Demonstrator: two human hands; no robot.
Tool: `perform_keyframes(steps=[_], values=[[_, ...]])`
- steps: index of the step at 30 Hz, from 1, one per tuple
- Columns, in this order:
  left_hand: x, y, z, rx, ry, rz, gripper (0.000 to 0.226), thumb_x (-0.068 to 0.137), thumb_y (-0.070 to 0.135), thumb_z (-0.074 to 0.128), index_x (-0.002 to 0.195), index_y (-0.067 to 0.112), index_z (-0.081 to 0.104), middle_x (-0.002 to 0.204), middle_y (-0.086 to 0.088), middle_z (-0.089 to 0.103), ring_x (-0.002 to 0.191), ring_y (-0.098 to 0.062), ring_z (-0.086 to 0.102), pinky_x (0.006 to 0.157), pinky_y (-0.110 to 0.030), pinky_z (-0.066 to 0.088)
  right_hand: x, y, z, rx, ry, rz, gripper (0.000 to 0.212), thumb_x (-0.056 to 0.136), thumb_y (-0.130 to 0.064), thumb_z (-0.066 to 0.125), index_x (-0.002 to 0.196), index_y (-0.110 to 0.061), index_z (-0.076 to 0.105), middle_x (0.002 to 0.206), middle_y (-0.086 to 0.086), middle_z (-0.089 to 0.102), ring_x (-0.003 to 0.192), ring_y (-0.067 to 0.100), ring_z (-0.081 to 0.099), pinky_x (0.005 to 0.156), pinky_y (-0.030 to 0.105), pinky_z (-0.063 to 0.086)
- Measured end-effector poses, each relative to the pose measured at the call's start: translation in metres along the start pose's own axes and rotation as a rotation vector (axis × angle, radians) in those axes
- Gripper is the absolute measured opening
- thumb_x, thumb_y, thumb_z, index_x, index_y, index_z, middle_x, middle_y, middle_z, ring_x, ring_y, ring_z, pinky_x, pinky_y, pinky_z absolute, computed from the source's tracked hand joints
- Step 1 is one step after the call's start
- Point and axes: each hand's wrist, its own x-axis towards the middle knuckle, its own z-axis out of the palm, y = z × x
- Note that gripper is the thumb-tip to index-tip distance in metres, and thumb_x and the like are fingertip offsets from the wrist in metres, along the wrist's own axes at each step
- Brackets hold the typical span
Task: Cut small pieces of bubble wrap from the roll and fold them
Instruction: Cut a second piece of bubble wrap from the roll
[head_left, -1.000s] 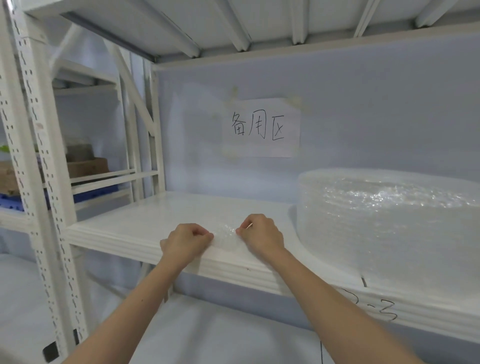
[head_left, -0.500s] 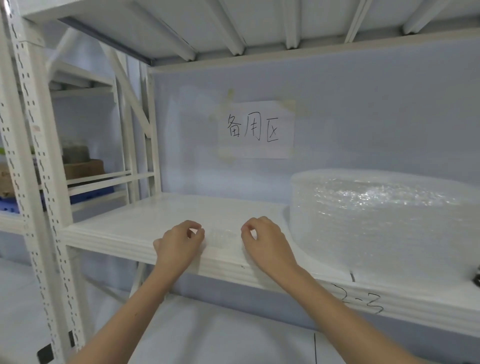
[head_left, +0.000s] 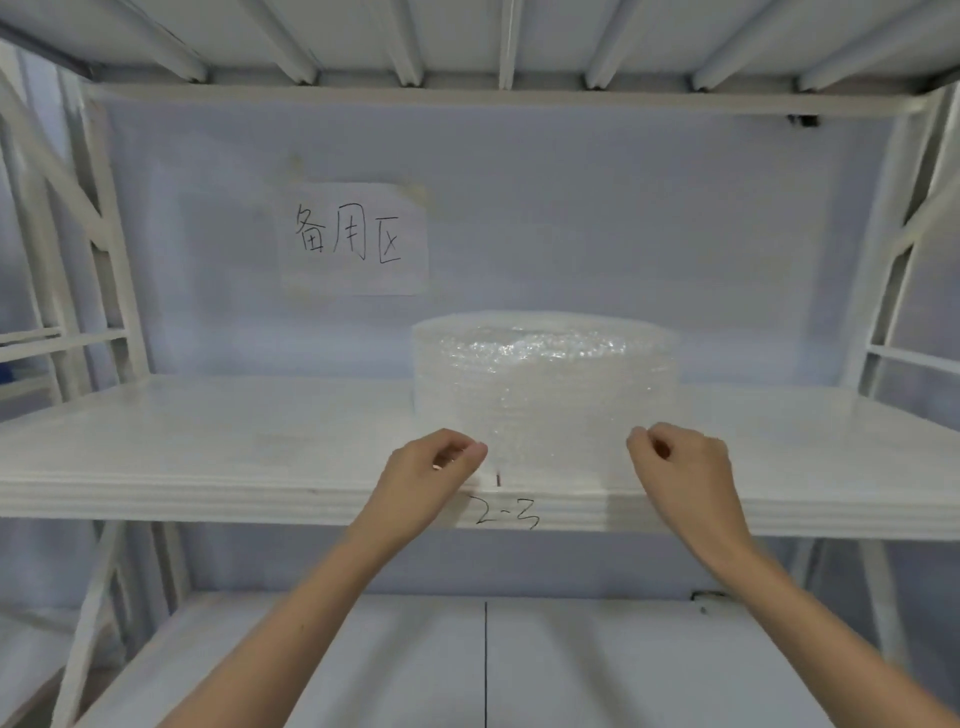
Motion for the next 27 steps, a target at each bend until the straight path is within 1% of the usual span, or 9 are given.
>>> perform_keyframes(steps=[3,5,8,12,15,18,19,22,27], values=[[0.001,0.01,0.021,-0.043,-0.04,-0.01,0.019,0.09,0.043,0.06,0.093,0.029,0.071,0.093,0.011,0.073,0.086,0.0,0.064,0.072,-0.015,0.044,0.027,0.039,-0.016,-0.252,-0.084,0.109,0.035,0.085,-0.03,0.052,0.061,-0.004,0.052,0.061,0.008,0.057,0.059,0.027,0.054,0.054,0.033,0.038],[0.003,0.015,0.03,-0.068,-0.059,-0.036,0.018,0.088,0.045,0.061,0.095,0.031,0.07,0.091,0.008,0.073,0.08,-0.007,0.064,0.069,-0.019,0.046,0.039,0.056,-0.017,-0.351,-0.157,0.158,0.035,0.085,-0.031,0.053,0.061,-0.006,0.052,0.065,0.009,0.053,0.059,0.028,0.052,0.051,0.03,0.033],[0.005,0.019,0.039,-0.103,-0.072,-0.059,0.013,0.086,0.04,0.063,0.095,0.032,0.07,0.09,0.003,0.075,0.077,-0.016,0.067,0.072,-0.032,0.051,0.048,0.063,-0.013,-0.403,-0.237,0.214,0.039,0.082,-0.029,0.059,0.053,-0.015,0.035,0.065,0.006,0.04,0.057,0.025,0.043,0.047,0.027,0.026],[0.006,0.021,0.043,-0.095,-0.089,-0.059,0.009,0.088,0.026,0.065,0.093,0.029,0.072,0.083,0.004,0.077,0.07,-0.004,0.065,0.072,-0.028,0.051,0.057,0.058,-0.014,-0.484,-0.292,0.275,0.03,0.079,-0.016,0.059,0.06,-0.011,0.036,0.072,0.007,0.047,0.067,0.028,0.048,0.046,0.025,0.027],[0.005,0.021,0.042,-0.117,-0.131,-0.073,0.011,0.087,0.026,0.066,0.096,0.028,0.072,0.085,0.004,0.078,0.08,-0.013,0.07,0.083,-0.037,0.054,0.064,0.056,-0.017,-0.575,-0.329,0.296,0.021,0.08,-0.017,0.058,0.067,-0.009,0.043,0.083,0.011,0.045,0.063,0.024,0.046,0.048,0.024,0.031],[0.005,0.022,0.042,-0.158,-0.156,-0.073,0.014,0.085,0.027,0.068,0.097,0.026,0.072,0.087,0.001,0.078,0.088,-0.02,0.073,0.092,-0.042,0.053,0.068,0.052,-0.025,-0.714,-0.413,0.299,0.014,0.084,-0.024,0.054,0.082,-0.011,0.048,0.092,0.01,0.047,0.071,0.025,0.049,0.056,0.025,0.035],[0.005,0.022,0.043,-0.172,-0.157,-0.078,0.013,0.085,0.026,0.068,0.097,0.025,0.072,0.087,-0.001,0.078,0.088,-0.021,0.074,0.094,-0.043,0.054,0.069,0.051,-0.028,-0.762,-0.453,0.29,0.012,0.084,-0.023,0.053,0.082,-0.013,0.048,0.093,0.008,0.05,0.071,0.024,0.05,0.055,0.025,0.033],[0.006,0.021,0.045,-0.213,-0.138,-0.11,0.01,0.088,0.021,0.067,0.097,0.02,0.072,0.086,-0.004,0.079,0.085,-0.021,0.075,0.094,-0.043,0.055,0.069,0.047,-0.04,-0.807,-0.547,0.287,0.014,0.079,-0.021,0.056,0.071,-0.014,0.048,0.074,0.001,0.052,0.058,0.017,0.048,0.051,0.022,0.032],[0.002,0.019,0.046,-0.254,-0.118,-0.144,0.011,0.09,0.019,0.065,0.094,0.012,0.073,0.086,-0.009,0.079,0.085,-0.026,0.075,0.088,-0.037,0.059,0.058,0.054,-0.076,-0.551,-0.444,0.373,0.028,0.077,-0.026,0.066,0.067,-0.008,0.047,0.062,0.007,0.06,0.046,0.02,0.06,0.049,0.023,0.042]])
